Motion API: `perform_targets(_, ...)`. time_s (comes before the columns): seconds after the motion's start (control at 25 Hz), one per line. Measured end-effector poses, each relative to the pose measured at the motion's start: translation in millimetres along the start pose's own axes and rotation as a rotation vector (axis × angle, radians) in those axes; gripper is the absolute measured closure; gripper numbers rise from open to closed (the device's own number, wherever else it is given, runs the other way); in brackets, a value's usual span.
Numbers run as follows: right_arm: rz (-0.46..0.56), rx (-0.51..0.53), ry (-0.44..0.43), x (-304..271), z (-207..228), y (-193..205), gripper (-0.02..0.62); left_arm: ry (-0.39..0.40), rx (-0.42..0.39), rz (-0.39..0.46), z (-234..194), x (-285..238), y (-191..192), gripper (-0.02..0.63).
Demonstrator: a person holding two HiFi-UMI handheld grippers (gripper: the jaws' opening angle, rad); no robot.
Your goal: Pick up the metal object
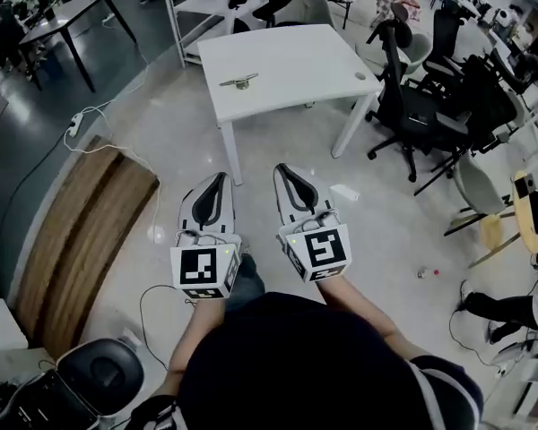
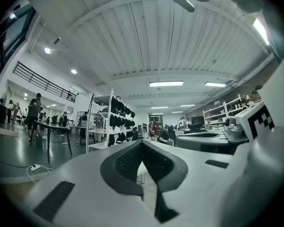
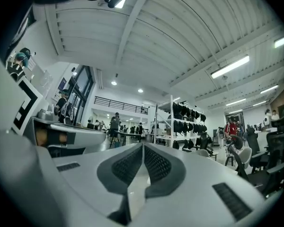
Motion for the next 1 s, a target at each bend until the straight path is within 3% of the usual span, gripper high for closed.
perform_targets(0.64, -0.048, 0.075, 0.041, -257, 49, 20, 0.563, 0.111, -0.002, -0.023, -167, -211, 10, 0.584)
perform_targets(0.84, -0.078, 0.063, 0.050, -289, 55, 35, 0.485, 0.141, 0.014, -0.042, -186, -244, 23, 0.584)
perform_targets(1.0, -0.131, 0.083, 0.060, -307, 65, 54, 0.474, 0.147, 0.035, -0.067, -193, -262, 36, 0.584)
Point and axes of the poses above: the fingertips, and each gripper's own axes: x backward along the fingers, z to its right, y out of its underside, the point moved 2 cm from there along x, backward along the fingers
